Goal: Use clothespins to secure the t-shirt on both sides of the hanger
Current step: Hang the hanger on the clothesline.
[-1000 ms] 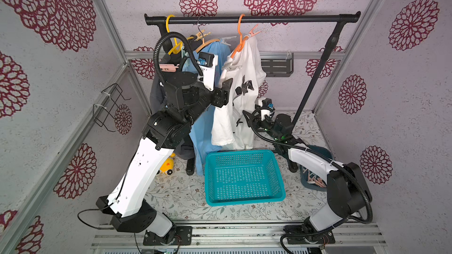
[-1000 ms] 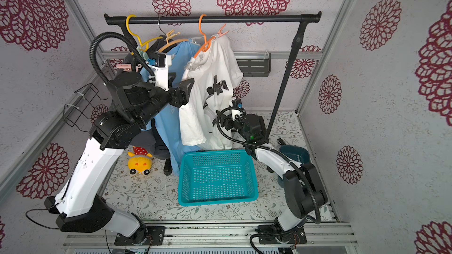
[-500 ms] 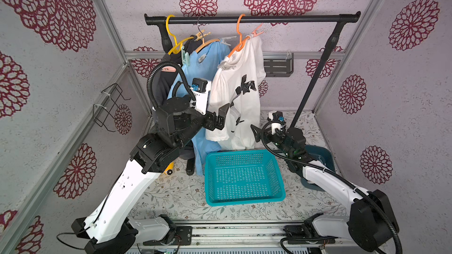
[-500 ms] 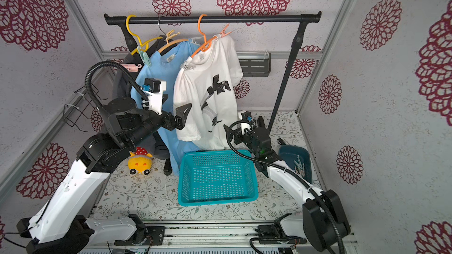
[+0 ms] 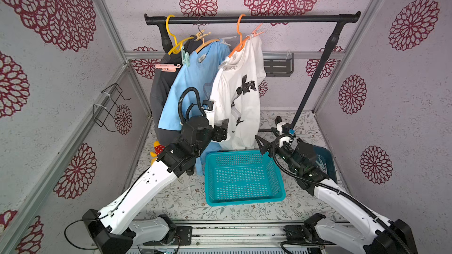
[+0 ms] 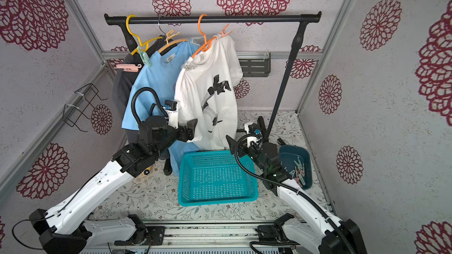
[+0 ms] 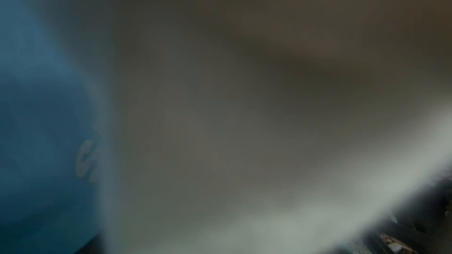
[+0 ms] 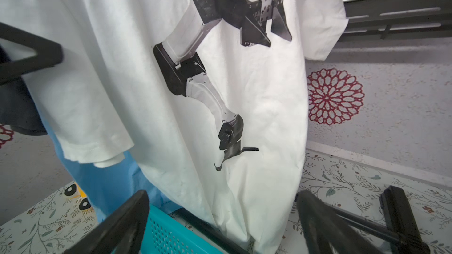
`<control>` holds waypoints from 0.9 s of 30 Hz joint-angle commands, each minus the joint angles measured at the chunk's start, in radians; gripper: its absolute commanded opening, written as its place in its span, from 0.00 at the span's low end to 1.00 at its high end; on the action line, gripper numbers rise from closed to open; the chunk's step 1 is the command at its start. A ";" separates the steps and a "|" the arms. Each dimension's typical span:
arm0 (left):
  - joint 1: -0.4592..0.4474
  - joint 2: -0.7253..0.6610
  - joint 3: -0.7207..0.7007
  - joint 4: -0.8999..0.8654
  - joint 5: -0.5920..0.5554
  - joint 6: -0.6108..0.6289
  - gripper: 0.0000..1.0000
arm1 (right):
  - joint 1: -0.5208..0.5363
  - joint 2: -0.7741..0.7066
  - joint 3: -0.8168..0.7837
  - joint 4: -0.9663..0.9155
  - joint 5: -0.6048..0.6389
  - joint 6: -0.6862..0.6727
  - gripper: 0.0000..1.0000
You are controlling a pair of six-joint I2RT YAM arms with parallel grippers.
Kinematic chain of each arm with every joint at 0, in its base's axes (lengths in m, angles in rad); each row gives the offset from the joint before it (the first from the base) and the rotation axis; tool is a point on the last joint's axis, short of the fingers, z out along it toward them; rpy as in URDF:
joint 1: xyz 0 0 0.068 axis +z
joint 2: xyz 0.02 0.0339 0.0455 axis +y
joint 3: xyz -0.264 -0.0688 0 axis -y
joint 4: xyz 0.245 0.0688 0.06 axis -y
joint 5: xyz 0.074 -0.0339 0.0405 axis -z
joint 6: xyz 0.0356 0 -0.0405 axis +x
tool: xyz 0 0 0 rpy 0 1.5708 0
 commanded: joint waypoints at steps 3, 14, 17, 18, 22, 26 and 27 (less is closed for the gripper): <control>-0.007 -0.009 0.010 0.070 -0.031 -0.039 0.41 | 0.008 -0.091 -0.045 0.015 0.054 0.034 0.93; -0.049 -0.101 0.058 0.004 0.030 -0.016 0.00 | 0.008 -0.149 -0.062 0.004 0.083 0.017 0.92; -0.056 -0.132 0.055 -0.004 0.012 -0.005 0.00 | 0.009 -0.158 -0.062 0.002 0.084 0.014 0.92; -0.057 -0.137 0.060 -0.008 0.016 -0.006 0.00 | 0.009 -0.160 -0.059 -0.003 0.088 0.010 0.92; -0.066 -0.141 0.082 -0.022 0.035 -0.006 0.00 | 0.009 -0.162 -0.048 -0.016 0.099 -0.002 0.92; -0.077 -0.152 0.068 -0.030 0.067 -0.028 0.00 | 0.009 -0.164 -0.043 -0.028 0.101 -0.006 0.92; -0.080 -0.157 0.060 -0.029 0.063 -0.029 0.00 | 0.010 -0.165 -0.046 -0.033 0.105 -0.008 0.92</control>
